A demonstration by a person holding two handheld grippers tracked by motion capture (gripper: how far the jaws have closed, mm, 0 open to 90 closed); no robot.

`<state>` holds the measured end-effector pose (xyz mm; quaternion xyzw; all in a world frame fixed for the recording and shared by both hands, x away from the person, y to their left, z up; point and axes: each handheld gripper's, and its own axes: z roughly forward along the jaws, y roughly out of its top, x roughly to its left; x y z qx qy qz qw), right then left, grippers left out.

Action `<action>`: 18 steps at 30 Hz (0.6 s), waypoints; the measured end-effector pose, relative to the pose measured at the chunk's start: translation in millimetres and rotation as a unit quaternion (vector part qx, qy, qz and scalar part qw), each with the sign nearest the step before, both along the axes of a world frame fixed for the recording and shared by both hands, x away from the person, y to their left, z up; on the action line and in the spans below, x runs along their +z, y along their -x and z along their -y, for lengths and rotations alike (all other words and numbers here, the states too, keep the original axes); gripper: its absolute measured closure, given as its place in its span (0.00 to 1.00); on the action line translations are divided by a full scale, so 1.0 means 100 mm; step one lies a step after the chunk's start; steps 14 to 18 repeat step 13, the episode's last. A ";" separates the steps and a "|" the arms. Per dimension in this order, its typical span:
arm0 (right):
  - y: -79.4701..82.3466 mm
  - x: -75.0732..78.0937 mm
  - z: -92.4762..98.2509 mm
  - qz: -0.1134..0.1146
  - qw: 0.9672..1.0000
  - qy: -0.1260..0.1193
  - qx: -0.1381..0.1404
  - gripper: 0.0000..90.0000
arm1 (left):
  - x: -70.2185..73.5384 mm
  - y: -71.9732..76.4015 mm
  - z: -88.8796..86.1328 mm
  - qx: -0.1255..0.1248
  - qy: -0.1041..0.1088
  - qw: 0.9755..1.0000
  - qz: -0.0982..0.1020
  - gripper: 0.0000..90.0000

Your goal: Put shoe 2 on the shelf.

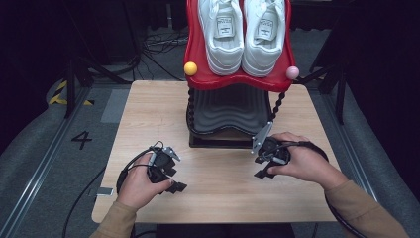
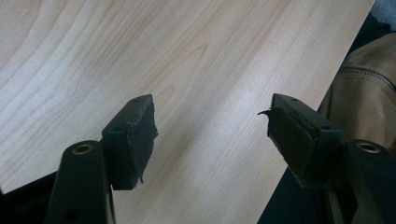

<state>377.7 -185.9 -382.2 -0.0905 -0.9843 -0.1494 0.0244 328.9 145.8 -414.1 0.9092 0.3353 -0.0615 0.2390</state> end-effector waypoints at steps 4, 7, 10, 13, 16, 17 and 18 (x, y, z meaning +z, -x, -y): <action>-0.01 -0.29 0.00 -0.008 1.000 -0.008 -0.010 0.53 | -0.04 0.00 0.02 0.001 -0.004 1.000 -0.005 0.37; -0.01 -0.44 0.03 -0.010 1.000 -0.009 -0.028 0.52 | -0.06 0.01 0.03 0.000 -0.007 1.000 -0.008 0.37; 0.00 -0.53 0.05 -0.007 0.999 -0.024 -0.033 0.52 | -0.07 0.00 0.02 0.002 -0.008 1.000 -0.008 0.37; 0.00 -0.54 0.09 -0.001 0.997 -0.057 -0.045 0.51 | -0.08 0.00 0.02 0.003 -0.008 1.000 -0.006 0.37; 0.00 -0.54 0.09 -0.001 0.997 -0.057 -0.045 0.51 | -0.08 0.00 0.02 0.003 -0.008 1.000 -0.006 0.37; 0.00 -0.54 0.09 -0.001 0.997 -0.057 -0.045 0.51 | -0.08 0.00 0.02 0.003 -0.008 1.000 -0.006 0.37; 0.00 -0.54 0.09 -0.001 0.997 -0.057 -0.045 0.51 | -0.08 0.00 0.02 0.003 -0.008 1.000 -0.006 0.37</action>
